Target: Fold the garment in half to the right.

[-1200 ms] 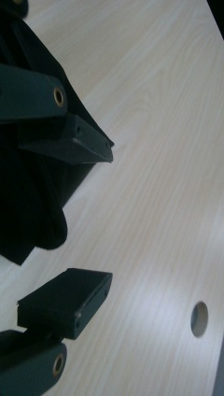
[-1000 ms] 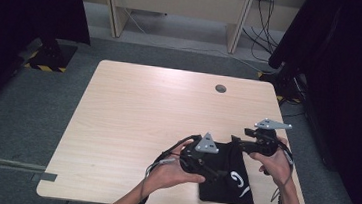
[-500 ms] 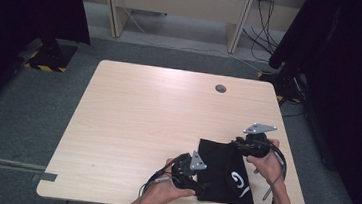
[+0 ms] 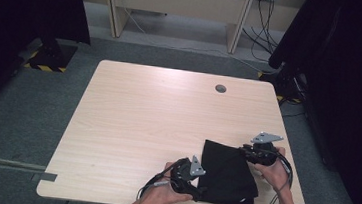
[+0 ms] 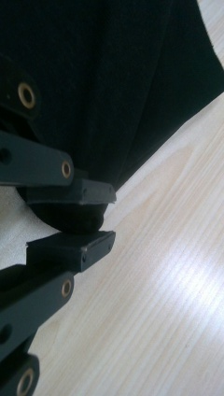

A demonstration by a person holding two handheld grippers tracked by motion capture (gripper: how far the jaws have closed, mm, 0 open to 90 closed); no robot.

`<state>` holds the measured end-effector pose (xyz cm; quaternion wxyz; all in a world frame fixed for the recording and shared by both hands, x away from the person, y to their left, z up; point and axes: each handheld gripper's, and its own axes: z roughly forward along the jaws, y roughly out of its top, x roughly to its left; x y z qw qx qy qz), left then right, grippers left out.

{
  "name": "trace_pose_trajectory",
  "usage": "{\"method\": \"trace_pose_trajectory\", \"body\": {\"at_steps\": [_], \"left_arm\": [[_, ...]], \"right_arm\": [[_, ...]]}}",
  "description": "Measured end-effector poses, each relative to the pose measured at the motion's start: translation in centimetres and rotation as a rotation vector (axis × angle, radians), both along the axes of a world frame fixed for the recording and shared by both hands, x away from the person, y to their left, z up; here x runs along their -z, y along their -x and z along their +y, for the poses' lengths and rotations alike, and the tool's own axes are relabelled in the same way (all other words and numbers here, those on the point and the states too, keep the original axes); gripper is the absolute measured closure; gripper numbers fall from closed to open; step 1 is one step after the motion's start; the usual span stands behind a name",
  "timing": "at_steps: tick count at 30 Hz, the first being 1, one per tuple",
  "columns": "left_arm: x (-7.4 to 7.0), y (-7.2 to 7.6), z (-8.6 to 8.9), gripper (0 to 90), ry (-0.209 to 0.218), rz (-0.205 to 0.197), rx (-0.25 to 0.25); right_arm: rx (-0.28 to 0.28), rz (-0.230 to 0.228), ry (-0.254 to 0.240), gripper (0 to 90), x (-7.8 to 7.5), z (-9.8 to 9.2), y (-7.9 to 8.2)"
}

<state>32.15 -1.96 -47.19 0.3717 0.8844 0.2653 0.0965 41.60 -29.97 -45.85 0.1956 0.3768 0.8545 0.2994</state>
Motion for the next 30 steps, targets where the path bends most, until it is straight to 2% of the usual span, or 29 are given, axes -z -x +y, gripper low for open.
{"method": "trace_pose_trajectory", "body": {"at_steps": [2, 3, 4, 6, 8, 9, 11, 13, 15, 16, 17, 19, 21, 23, 24, 26, 27, 28, 30], "left_arm": [[-0.7, -0.4, 0.5, 18.3, 0.038, 0.003, -0.007], [-1.2, -0.8, 0.9, 18.2, 0.067, -0.003, -0.027], [-1.8, -1.2, 1.3, 17.9, 0.093, -0.014, -0.047], [-2.9, -2.5, 1.8, 17.9, 0.129, -0.02, -0.072], [-3.5, -4.2, 1.9, 18.3, 0.139, -0.021, -0.097], [-3.6, -5.0, 1.8, 20.2, 0.137, -0.021, -0.102], [-3.5, -6.5, 1.6, 22.1, 0.155, -0.018, -0.08], [-3.3, -7.7, 1.2, 31.1, 0.182, -0.022, -0.06], [-3.0, -8.8, 0.7, 33.3, 0.165, -0.008, -0.058], [-2.8, -9.1, 0.4, 33.8, 0.16, -0.007, -0.046], [-2.5, -9.7, 0.0, 33.8, 0.149, -0.006, -0.037], [-2.0, -10.6, -0.7, 33.4, 0.132, 0.002, -0.04], [-1.4, -11.4, -1.3, 32.1, 0.127, -0.002, -0.042], [-0.8, -12.1, -1.6, 33.2, 0.119, 0.008, -0.047], [-0.5, -12.3, -1.7, 37.7, 0.11, 0.004, -0.039], [0.2, -12.6, -1.8, 50.0, 0.076, -0.005, -0.02], [0.4, -12.7, -1.7, 54.5, 0.107, 0.006, -0.013], [0.4, -12.7, -1.6, 61.5, 0.113, 0.007, -0.015], [0.4, -12.8, -1.3, 72.0, 0.119, 0.005, -0.017]], "right_arm": [[0.007, -0.004, 0.004, 69.9, -0.1, 0.1, 0.0], [0.011, -0.007, -0.003, 66.1, -0.1, 0.0, 0.0], [0.043, -0.017, -0.022, 55.5, -0.3, -0.1, 0.2], [0.064, -0.024, -0.041, 52.5, -0.7, -0.1, 0.4], [0.077, -0.05, -0.068, 48.1, -1.5, -0.1, 1.0], [0.076, -0.061, -0.079, 44.6, -2.1, 0.1, 1.8], [0.071, -0.067, -0.087, 43.3, -2.3, 0.1, 2.1], [0.068, -0.064, -0.122, 41.3, -2.3, 0.2, 3.3], [0.061, -0.035, -0.13, 39.7, -1.7, 0.1, 4.5], [0.068, -0.018, -0.126, 38.8, -1.2, -0.1, 5.7], [0.068, -0.018, -0.126, 38.8, -1.2, -0.1, 5.7], [0.082, -0.004, -0.127, 37.1, -1.0, -0.6, 7.2], [0.082, 0.016, -0.149, 36.9, -1.2, -1.1, 8.3], [0.088, 0.022, -0.161, 39.2, -1.4, -1.3, 9.2], [0.073, 0.03, -0.156, 43.8, -1.3, -1.2, 9.5], [0.014, 0.046, -0.143, 59.1, -1.0, -1.0, 10.0], [-0.011, 0.049, -0.134, 65.0, -0.8, -0.9, 10.2], [-0.024, 0.044, -0.136, 71.7, -0.8, -0.8, 10.3], [-0.037, 0.044, -0.142, 78.3, -0.9, -0.9, 10.5]]}}
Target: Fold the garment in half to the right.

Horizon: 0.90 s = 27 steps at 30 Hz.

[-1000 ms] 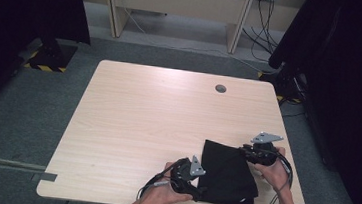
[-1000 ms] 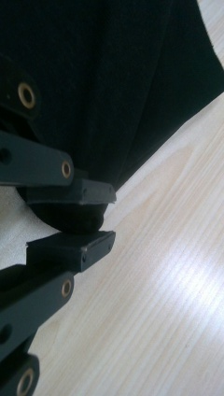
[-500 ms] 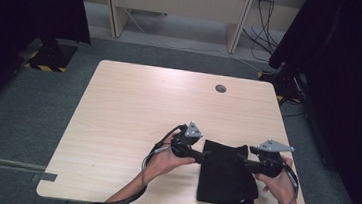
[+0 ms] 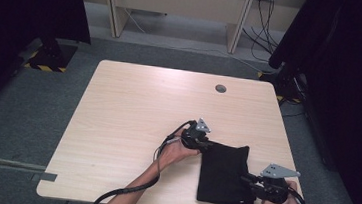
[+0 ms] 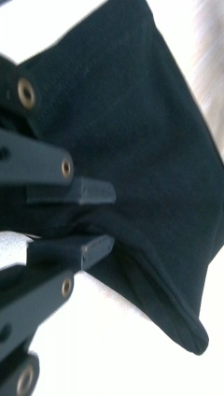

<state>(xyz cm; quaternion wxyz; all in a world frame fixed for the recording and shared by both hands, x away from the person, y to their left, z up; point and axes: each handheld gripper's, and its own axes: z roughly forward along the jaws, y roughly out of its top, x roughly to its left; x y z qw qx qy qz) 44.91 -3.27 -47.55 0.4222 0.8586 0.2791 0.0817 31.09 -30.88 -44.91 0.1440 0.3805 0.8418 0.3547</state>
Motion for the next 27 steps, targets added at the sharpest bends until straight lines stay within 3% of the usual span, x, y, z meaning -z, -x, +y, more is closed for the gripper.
{"method": "trace_pose_trajectory", "body": {"at_steps": [3, 5, 9, 11, 13, 16, 20, 22, 27], "left_arm": [[-0.1, -0.1, 0.5, 77.2, -0.006, -0.003, -0.007], [0.0, -0.1, 1.0, 77.3, 0.015, 0.011, -0.024], [0.3, -0.4, 1.5, 75.4, 0.057, 0.046, -0.051], [0.2, -0.6, 1.6, 71.5, 0.066, 0.062, -0.065], [0.0, -0.6, 1.6, 65.9, 0.07, 0.062, -0.087], [-0.8, 0.0, 1.7, 46.9, 0.074, 0.057, -0.148], [-2.1, 2.4, 1.5, 28.4, 0.066, 0.046, -0.137], [-2.3, 3.9, 1.3, 22.6, 0.052, 0.046, -0.115], [-1.9, 8.0, 1.0, 13.2, 0.03, 0.052, -0.063]], "right_arm": [[0.009, -0.033, -0.025, 81.0, -0.8, -0.7, 0.5], [0.018, -0.044, -0.031, 81.8, -1.0, -1.2, 1.0], [0.025, 0.001, -0.034, 81.9, 0.5, -1.8, 1.4], [0.041, 0.031, -0.065, 80.1, 1.3, -2.1, 1.1], [0.074, 0.053, -0.087, 70.5, 1.2, -2.4, 0.9], [0.109, 0.017, -0.07, 55.7, 0.2, -2.4, 0.7], [0.125, -0.029, -0.103, 46.9, -1.3, -2.4, -0.7], [0.13, -0.009, -0.12, 41.7, -1.5, -2.2, -2.3], [0.166, 0.035, -0.091, 35.0, -1.0, -1.1, -6.8]]}}
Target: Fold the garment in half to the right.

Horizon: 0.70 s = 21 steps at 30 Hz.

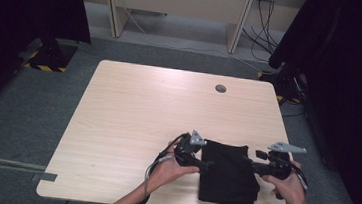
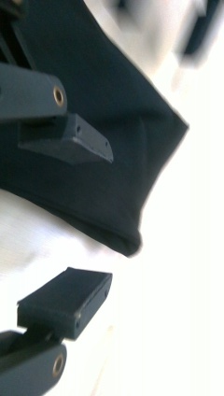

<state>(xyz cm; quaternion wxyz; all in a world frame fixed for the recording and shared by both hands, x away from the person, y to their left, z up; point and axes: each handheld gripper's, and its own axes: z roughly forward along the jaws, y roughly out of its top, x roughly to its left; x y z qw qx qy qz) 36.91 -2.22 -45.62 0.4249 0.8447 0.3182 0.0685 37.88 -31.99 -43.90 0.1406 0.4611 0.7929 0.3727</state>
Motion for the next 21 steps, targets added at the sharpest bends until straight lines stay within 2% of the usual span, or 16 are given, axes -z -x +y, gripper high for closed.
{"method": "trace_pose_trajectory", "body": {"at_steps": [3, 4, 6, 8, 9, 10, 12, 14, 15, 18, 21], "left_arm": [[0.6, 2.0, 0.3, 10.4, -0.004, -0.003, 0.027], [0.9, 2.7, 0.5, 10.2, -0.003, 0.005, 0.027], [1.3, 3.6, 0.6, 9.0, -0.022, -0.004, 0.037], [1.8, 4.1, 0.6, 9.0, -0.061, -0.029, 0.043], [2.4, 4.2, 0.5, 9.1, -0.101, -0.042, 0.043], [2.6, 4.4, 0.6, 8.1, -0.113, -0.079, 0.045], [2.6, 4.6, 0.8, 8.2, -0.113, -0.078, 0.033], [2.6, 4.7, 0.7, 8.7, -0.113, -0.08, 0.022], [2.6, 4.8, 0.7, 8.7, -0.114, -0.08, 0.015], [2.6, 4.9, 0.7, 9.6, -0.114, -0.082, 0.012], [2.6, 5.1, 0.7, 10.2, -0.115, -0.084, 0.006]], "right_arm": [[0.023, 0.04, -0.012, 34.9, 0.6, 0.5, -2.5], [0.016, 0.052, -0.013, 39.5, 0.8, 0.7, -2.9], [-0.024, 0.079, -0.001, 53.1, 1.4, 1.1, -4.0], [-0.07, 0.054, 0.028, 70.5, 1.4, 1.3, -4.4], [-0.082, 0.045, 0.045, 75.5, 1.2, 1.4, -4.6], [-0.099, 0.024, 0.065, 79.2, 0.8, 1.4, -4.7], [-0.11, -0.032, 0.072, 82.8, -0.3, 1.3, -4.8], [-0.112, -0.073, 0.058, 83.7, -1.3, 1.3, -4.5], [-0.115, -0.085, 0.071, 83.8, -1.5, 1.4, -4.3], [-0.107, -0.103, 0.15, 83.9, -0.8, 1.3, -3.8], [-0.085, -0.06, 0.176, 83.6, 1.3, 0.5, -3.8]]}}
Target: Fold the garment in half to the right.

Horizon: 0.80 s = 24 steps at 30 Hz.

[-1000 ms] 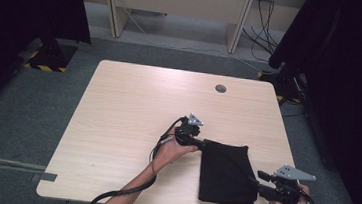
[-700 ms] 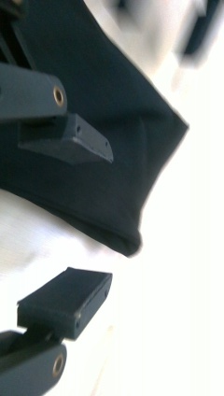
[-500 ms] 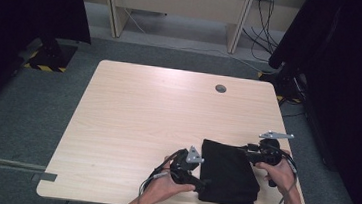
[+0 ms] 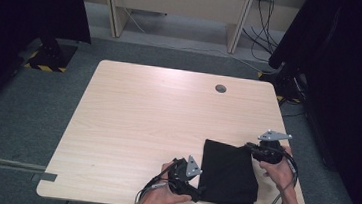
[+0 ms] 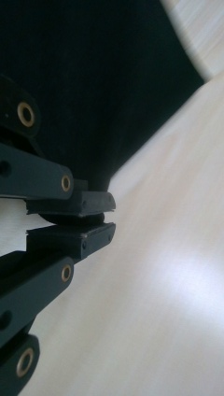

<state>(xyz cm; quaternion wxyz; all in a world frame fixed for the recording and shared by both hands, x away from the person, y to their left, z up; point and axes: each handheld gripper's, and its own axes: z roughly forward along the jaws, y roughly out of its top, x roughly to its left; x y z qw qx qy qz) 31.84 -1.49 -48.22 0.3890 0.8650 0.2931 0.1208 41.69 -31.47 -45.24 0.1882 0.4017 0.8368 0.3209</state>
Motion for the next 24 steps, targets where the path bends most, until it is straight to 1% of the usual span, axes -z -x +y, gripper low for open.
{"method": "trace_pose_trajectory", "body": {"at_steps": [1, 2, 3, 4, 8, 10, 11, 12, 13, 14, 17, 18, 20, 22, 24], "left_arm": [[0.0, 0.0, 0.0, 10.8, 0.001, 0.001, 0.001], [0.0, 0.0, 0.0, 11.1, 0.001, 0.001, 0.002], [0.0, 0.0, 0.0, 11.0, 0.001, 0.0, 0.003], [0.0, 0.0, 0.0, 11.1, 0.001, 0.0, 0.003], [0.0, 0.0, 0.1, 12.0, 0.006, 0.001, 0.011], [0.0, 0.0, 0.3, 12.6, 0.008, 0.001, 0.009], [0.0, 0.0, 0.3, 12.9, 0.009, 0.001, 0.008], [0.0, -0.1, 0.4, 12.9, 0.007, 0.001, 0.011], [0.0, -0.3, 0.6, 12.8, 0.004, 0.003, 0.01], [-0.1, -0.5, 0.7, 12.8, 0.002, 0.005, 0.003], [0.0, -0.9, 1.8, 12.8, 0.007, 0.001, -0.026], [0.0, -1.0, 2.1, 12.8, 0.006, 0.001, -0.034], [0.0, -1.2, 2.8, 12.8, 0.008, 0.001, -0.054], [0.0, -1.3, 3.3, 12.8, 0.01, 0.003, -0.053], [0.0, -1.3, 3.5, 12.6, 0.019, 0.01, -0.053]], "right_arm": [[0.005, 0.012, 0.009, 83.6, 1.0, -0.2, 0.0], [0.009, -0.002, -0.013, 83.6, 1.5, -0.4, 0.1], [0.01, -0.008, -0.028, 83.3, 1.6, -0.6, 0.2], [0.012, -0.008, -0.027, 82.5, 1.6, -0.7, 0.2], [0.017, -0.027, 0.014, 79.5, 1.5, -0.3, -0.2], [0.018, -0.029, 0.008, 78.4, 1.6, -0.1, -0.5], [0.026, -0.028, 0.014, 72.4, 1.5, 0.2, -0.8], [0.026, -0.028, 0.014, 72.4, 1.5, 0.2, -0.8], [0.04, -0.024, 0.009, 71.0, 1.5, 0.5, -1.0], [0.043, -0.021, 0.008, 70.3, 1.5, 0.9, -1.2], [0.049, -0.02, 0.03, 63.0, 1.3, 2.1, -1.9], [0.056, -0.02, 0.029, 60.8, 1.3, 2.4, -2.2], [0.07, -0.022, 0.014, 54.1, 1.5, 2.8, -2.7], [0.093, -0.006, 0.003, 44.5, 1.2, 3.1, -2.9], [0.098, -0.013, -0.04, 40.0, 0.4, 3.2, -2.5]]}}
